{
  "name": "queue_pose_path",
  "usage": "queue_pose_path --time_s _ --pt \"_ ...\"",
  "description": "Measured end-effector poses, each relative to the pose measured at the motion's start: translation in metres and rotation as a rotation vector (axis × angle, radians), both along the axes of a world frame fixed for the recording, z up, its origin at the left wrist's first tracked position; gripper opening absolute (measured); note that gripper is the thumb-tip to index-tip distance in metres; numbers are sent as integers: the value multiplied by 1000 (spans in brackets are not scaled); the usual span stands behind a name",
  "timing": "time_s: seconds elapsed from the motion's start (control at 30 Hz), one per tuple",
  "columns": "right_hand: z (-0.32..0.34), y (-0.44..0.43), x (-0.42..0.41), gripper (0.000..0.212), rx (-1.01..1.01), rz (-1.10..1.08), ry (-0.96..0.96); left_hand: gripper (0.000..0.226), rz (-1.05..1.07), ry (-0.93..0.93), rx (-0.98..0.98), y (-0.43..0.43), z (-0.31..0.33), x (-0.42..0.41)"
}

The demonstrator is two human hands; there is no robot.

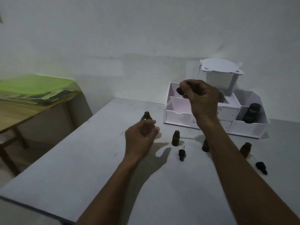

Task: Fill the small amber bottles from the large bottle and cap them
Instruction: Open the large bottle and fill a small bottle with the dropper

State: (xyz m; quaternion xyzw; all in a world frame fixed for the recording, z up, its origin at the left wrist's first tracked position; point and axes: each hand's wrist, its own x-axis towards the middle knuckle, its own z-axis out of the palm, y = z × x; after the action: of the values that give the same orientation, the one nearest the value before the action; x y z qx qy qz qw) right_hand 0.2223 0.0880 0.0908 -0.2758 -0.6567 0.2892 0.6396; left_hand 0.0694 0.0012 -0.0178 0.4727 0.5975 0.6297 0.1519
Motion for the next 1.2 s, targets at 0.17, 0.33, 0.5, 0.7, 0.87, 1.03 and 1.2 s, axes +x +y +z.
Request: queue_pose_path --time_s 0.17,0.33,0.5,0.7,0.87,1.03,1.2 --pt "2 -1 -35 8 -38 30 10 28 166 -82 80 1 3 -47" --pt "-5 2 -52 6 -69 19 11 64 -48 -217 -148 16 -11 -59" --pt "-11 4 -57 12 -76 8 -41 82 -173 -127 -210 19 -13 -52" --pt "-15 5 -67 15 -42 28 -151 68 -191 -152 -259 16 -13 -46" --pt "-29 3 -82 26 -17 66 -275 62 -169 -95 -270 17 -12 -46" --pt "-46 5 -87 25 -87 68 -427 60 -157 -40 -259 16 -13 -47" --pt "-55 10 -89 24 -114 12 -498 60 -141 -30 -270 20 -15 -49"
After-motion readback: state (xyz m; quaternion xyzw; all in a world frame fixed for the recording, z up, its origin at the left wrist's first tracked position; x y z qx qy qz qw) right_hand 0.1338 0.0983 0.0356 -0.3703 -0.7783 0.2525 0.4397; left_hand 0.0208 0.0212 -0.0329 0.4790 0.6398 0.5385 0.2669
